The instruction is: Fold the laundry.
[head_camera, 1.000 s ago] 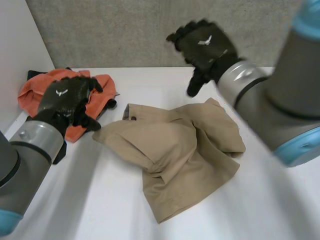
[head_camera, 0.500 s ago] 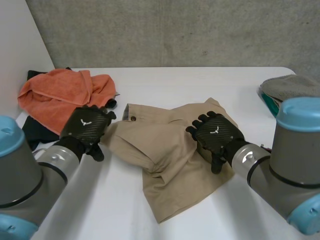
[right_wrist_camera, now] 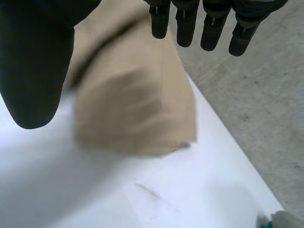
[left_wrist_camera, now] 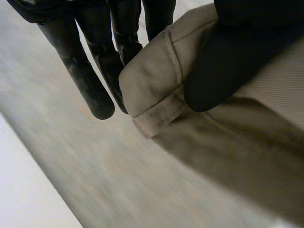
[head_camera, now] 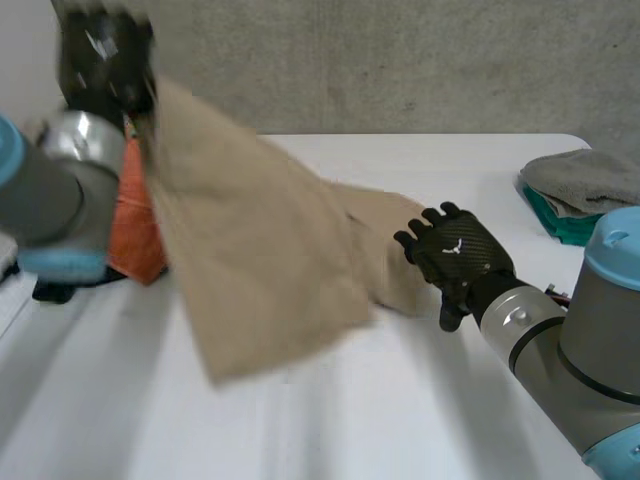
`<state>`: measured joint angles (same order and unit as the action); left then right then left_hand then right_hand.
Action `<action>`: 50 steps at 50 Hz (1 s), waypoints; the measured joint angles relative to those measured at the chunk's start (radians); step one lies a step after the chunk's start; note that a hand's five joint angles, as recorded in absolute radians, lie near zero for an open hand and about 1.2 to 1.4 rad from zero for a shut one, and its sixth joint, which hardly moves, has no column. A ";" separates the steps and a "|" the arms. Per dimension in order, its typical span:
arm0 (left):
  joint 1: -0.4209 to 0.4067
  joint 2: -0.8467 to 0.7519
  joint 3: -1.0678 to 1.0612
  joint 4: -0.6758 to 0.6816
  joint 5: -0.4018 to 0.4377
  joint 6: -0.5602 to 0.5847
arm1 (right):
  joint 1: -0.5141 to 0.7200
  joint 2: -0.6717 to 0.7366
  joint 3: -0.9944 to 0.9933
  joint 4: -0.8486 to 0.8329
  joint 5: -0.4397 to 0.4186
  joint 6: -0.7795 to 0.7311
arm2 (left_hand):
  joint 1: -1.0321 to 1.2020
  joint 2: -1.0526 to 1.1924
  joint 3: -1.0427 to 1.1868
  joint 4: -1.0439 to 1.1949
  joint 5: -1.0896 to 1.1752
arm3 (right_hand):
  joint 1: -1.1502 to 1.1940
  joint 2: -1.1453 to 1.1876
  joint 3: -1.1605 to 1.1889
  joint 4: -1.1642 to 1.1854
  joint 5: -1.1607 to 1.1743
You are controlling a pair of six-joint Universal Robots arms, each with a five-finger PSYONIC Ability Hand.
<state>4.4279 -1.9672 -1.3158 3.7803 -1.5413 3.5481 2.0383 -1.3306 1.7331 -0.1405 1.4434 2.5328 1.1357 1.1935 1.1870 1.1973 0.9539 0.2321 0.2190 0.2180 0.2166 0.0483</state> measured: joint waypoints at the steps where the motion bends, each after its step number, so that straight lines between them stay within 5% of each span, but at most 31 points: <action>1: 0.000 -0.001 0.025 0.000 0.001 -0.005 | -0.002 -0.006 0.000 0.000 0.002 0.001 | 0.000 0.000 0.000 0.000 0.000 | 0.000 0.000 0.000 0.000 0.000; 7: -0.048 -0.031 0.203 -0.001 0.080 -0.105 | -0.033 -0.047 0.003 0.000 0.039 0.052 | 0.000 0.002 0.001 0.000 0.000 | 0.000 0.000 0.000 0.000 0.000; 18: -0.308 -0.217 0.194 -0.013 0.387 -0.327 | -0.167 -0.079 0.026 -0.004 0.099 0.156 | 0.000 0.003 0.006 0.000 0.000 | 0.000 0.000 0.000 0.000 0.000; 24: -0.397 -0.290 0.093 -0.044 0.467 -0.342 | -0.253 -0.085 0.057 -0.020 0.053 0.152 | -0.633 -0.645 -0.631 -0.651 -0.585 | 0.000 0.000 0.000 0.000 0.000; 39: -0.337 0.041 -0.123 -0.163 0.404 -0.287 | -0.308 -0.105 0.059 -0.027 -0.211 0.064 | -0.744 -0.835 -0.823 -0.846 -0.785 | 0.004 0.000 0.002 0.004 0.007; 43: -0.304 0.139 -0.219 -0.202 0.346 -0.221 | -0.301 -0.112 0.055 -0.005 -0.241 0.036 | -0.756 -0.836 -0.823 -0.847 -0.786 | 0.023 0.048 0.055 0.056 0.056; 50: -0.218 0.146 -0.353 -0.245 0.231 0.079 | -0.227 -0.076 0.060 0.107 -0.217 0.091 | -0.757 -0.836 -0.823 -0.847 -0.786 | 0.099 0.097 0.122 0.124 0.125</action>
<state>4.2101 -1.8211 -1.6691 3.5348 -1.3105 3.6269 1.8109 -1.4064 1.7934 -0.0339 1.2264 2.6239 0.3788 0.3578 0.3637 0.3506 0.1679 0.3308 0.3165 0.3396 0.3404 0.1736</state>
